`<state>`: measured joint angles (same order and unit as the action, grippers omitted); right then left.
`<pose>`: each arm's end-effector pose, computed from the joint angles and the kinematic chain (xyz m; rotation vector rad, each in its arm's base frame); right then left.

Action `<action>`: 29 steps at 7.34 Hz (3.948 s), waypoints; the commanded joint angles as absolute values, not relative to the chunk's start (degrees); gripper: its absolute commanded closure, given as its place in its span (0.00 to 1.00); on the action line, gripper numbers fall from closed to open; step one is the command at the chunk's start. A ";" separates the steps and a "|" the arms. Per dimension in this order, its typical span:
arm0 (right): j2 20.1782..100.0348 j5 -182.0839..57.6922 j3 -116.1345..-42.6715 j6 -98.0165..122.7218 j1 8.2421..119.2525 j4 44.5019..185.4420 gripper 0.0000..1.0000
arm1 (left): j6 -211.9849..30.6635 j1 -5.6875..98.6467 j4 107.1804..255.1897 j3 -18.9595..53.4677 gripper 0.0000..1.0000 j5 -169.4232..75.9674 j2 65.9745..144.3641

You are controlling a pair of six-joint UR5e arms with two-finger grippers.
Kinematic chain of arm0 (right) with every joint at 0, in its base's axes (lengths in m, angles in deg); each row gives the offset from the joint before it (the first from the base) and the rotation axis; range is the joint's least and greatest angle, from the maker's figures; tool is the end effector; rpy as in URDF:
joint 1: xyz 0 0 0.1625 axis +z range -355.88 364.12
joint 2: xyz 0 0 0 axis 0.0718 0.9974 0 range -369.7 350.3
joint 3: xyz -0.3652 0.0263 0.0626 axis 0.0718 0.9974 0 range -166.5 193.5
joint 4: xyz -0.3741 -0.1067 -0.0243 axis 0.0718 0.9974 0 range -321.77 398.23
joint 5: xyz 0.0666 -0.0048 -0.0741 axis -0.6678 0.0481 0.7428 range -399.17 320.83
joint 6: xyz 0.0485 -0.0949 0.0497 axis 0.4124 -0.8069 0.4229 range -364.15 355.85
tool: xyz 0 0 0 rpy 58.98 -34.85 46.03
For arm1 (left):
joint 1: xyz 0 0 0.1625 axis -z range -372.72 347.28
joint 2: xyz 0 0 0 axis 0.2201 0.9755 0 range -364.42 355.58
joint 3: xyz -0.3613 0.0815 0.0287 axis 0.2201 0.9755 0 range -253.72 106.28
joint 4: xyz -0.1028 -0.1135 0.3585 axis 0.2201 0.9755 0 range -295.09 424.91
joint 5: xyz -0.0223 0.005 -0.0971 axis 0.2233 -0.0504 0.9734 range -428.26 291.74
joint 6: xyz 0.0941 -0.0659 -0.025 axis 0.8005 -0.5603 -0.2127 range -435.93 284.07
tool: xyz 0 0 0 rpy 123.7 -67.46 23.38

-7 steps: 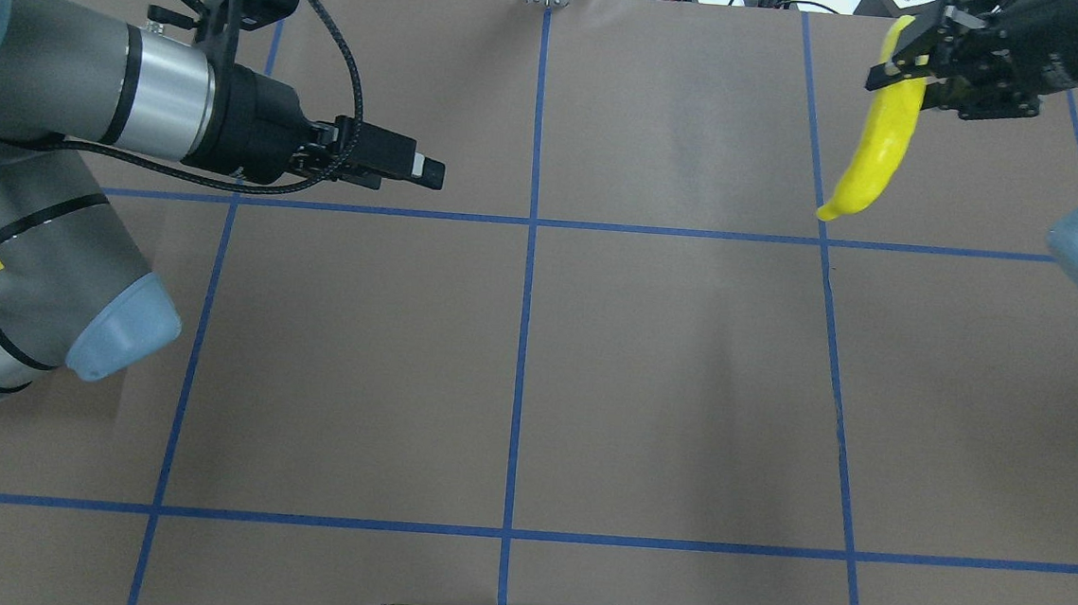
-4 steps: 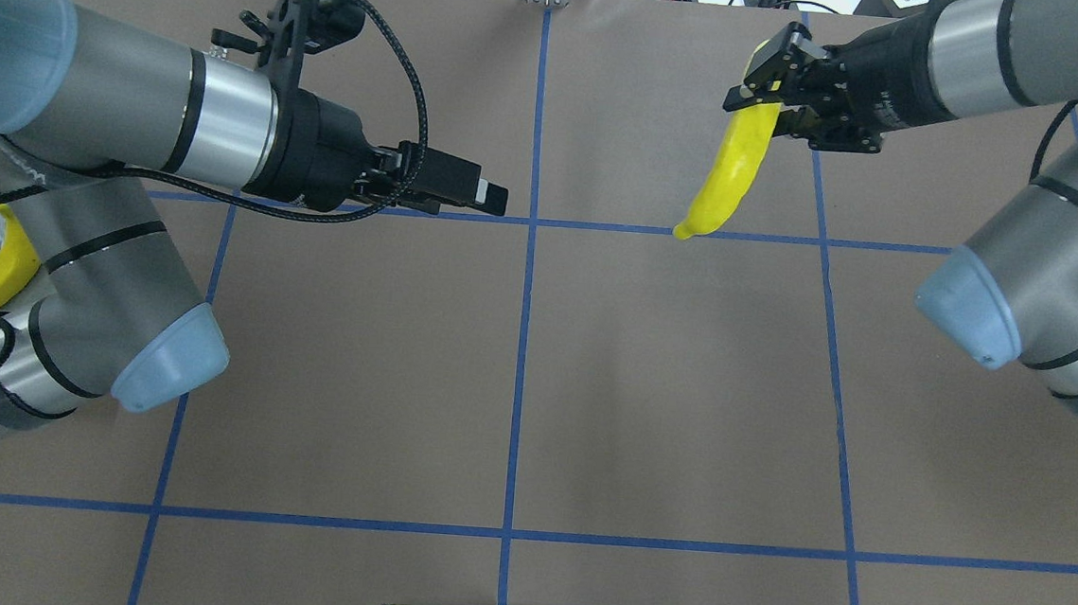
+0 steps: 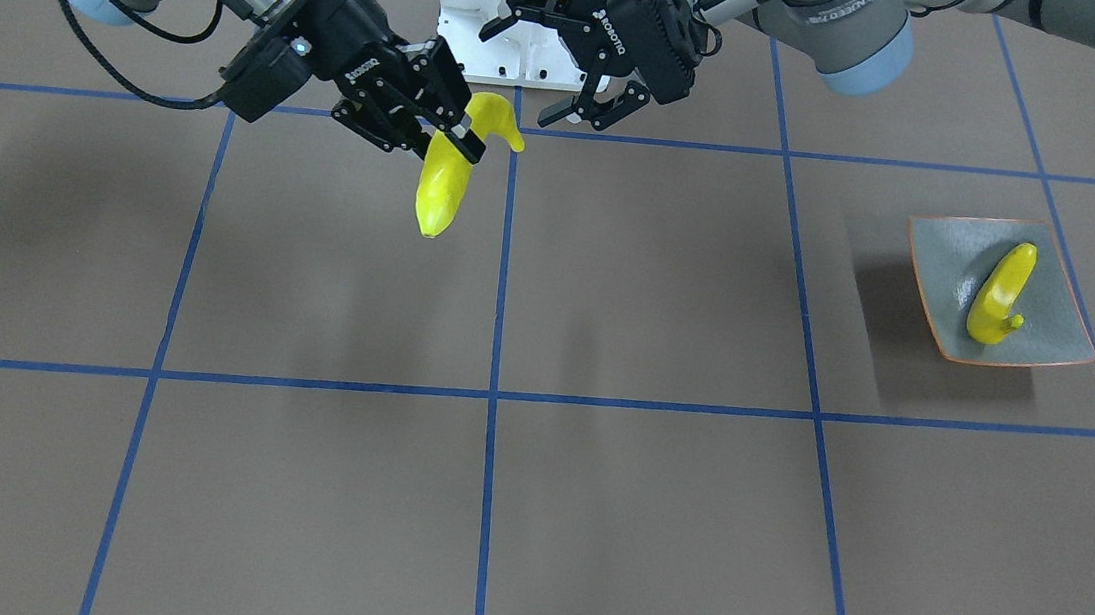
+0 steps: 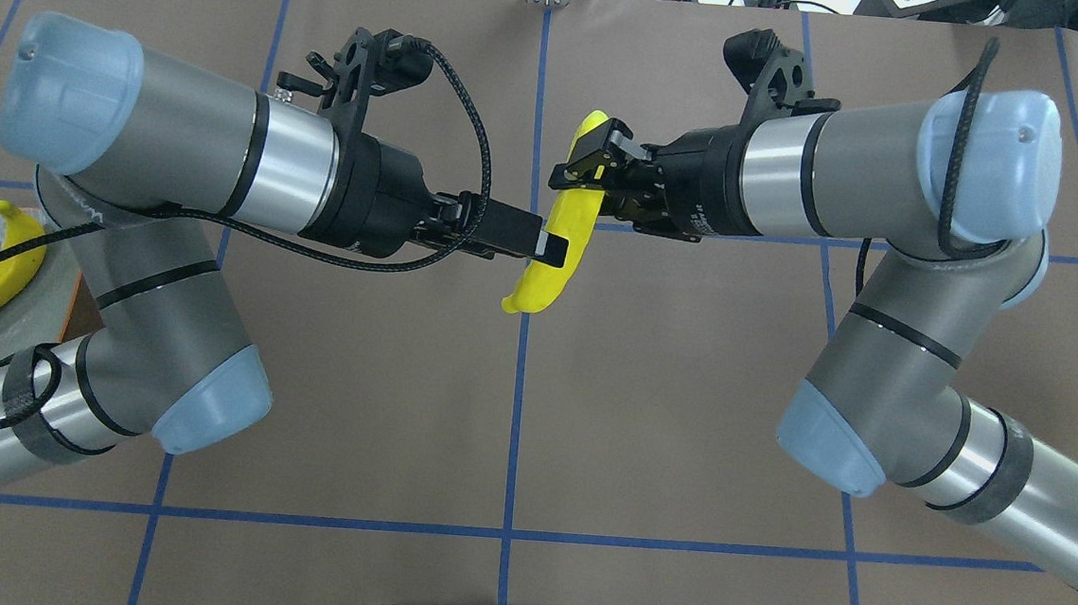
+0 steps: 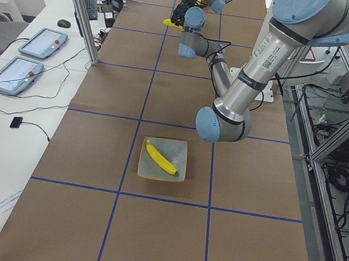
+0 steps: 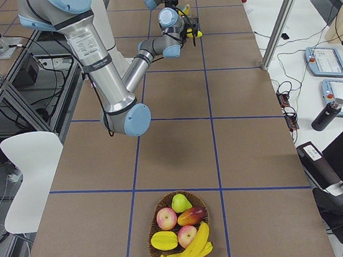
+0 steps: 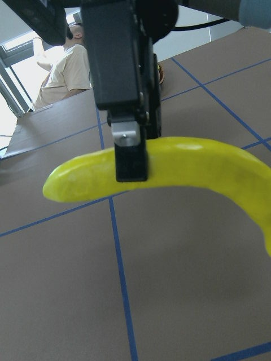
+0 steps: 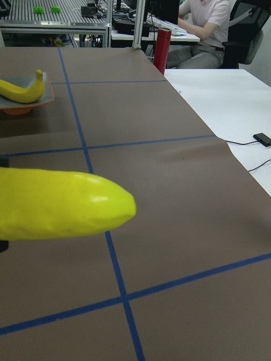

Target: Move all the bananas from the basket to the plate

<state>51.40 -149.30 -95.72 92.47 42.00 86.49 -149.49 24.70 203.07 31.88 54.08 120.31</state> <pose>-0.3650 -0.4016 0.1155 0.1525 -1.5711 0.3346 0.3774 -0.3775 0.0725 0.3795 1.6575 0.2116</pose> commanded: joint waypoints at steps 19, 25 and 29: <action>60.67 -154.74 -100.40 70.80 56.30 105.80 0.00 | -145.04 32.88 202.45 38.17 1.00 54.08 93.88; 82.82 -164.92 -98.13 28.27 74.31 106.17 0.00 | -99.35 41.77 202.10 37.56 1.00 52.51 69.79; 83.99 -174.34 -88.46 5.01 87.42 106.16 0.00 | -98.69 40.03 198.24 34.75 0.52 45.14 67.56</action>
<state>83.85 -172.42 -90.66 9.60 84.33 106.16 -98.85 40.80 198.92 35.77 47.41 67.73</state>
